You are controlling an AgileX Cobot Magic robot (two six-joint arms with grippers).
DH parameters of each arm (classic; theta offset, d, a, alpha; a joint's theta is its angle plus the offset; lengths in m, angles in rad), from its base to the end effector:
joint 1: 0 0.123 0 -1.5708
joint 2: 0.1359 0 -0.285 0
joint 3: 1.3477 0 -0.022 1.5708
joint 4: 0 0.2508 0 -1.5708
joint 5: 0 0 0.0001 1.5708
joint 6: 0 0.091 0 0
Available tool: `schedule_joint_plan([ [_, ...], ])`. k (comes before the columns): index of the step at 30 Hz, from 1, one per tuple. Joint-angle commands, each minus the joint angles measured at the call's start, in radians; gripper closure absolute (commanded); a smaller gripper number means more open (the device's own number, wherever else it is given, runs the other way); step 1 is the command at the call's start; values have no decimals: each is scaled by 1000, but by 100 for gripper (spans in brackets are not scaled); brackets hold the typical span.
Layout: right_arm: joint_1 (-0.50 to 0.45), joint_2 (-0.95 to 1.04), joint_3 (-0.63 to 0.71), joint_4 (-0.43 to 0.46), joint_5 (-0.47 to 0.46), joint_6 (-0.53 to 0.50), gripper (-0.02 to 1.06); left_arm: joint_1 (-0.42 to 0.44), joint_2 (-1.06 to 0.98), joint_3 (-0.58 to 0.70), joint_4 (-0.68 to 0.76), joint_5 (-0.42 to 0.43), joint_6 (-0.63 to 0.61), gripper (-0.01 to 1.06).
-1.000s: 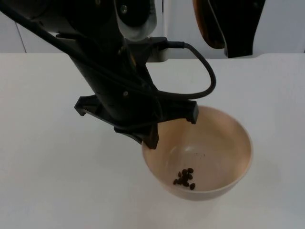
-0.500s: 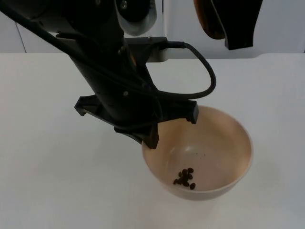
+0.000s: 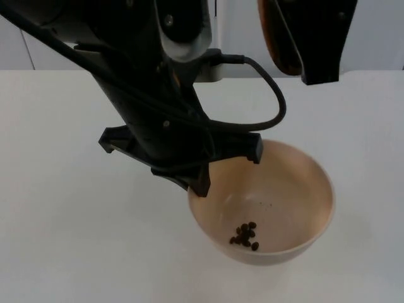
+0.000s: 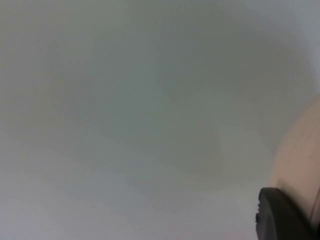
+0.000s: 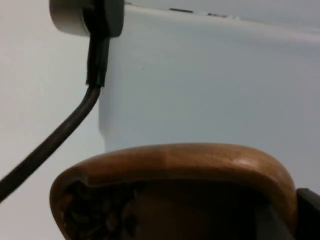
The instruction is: Pick up the bowl with the left hand and pour the coffee beans from the cup into the bowl with the right hand.
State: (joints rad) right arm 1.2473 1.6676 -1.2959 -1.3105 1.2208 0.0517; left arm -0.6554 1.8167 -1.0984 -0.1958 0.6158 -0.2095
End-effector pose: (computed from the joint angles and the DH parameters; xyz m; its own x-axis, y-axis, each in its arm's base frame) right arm 0.1853 0.2926 0.3212 0.0026 -0.9914 0.1308 -0.3308 -0.1243 -0.9355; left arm 0.2721 -0.2221 0.1718 -0.9281 0.2602 -0.2663 0.3208 0.9219 -0.2172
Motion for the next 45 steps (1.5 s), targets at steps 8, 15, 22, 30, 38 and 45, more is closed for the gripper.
schedule_joint_plan([
  [8, -79, -19, 1, 118, 0, 126, 104, -6, -3, -6, 0, -2, -7, 105],
  [15, -123, -68, 1, 218, 0, 196, 104, -6, -3, -6, 0, -5, -7, 105],
  [22, -123, -78, 1, 280, 0, 270, 104, -6, -3, -6, 0, -2, -7, 105],
  [30, -133, -78, 1, 319, 0, 292, 104, -6, -3, -6, 0, 1, -7, 105],
  [38, -173, -78, 1, 371, 0, 299, 104, -6, -3, -6, 0, 3, -7, 105],
  [45, -208, -105, 1, 439, -11, 302, 104, -6, -3, -6, 0, 6, -7, 105],
])
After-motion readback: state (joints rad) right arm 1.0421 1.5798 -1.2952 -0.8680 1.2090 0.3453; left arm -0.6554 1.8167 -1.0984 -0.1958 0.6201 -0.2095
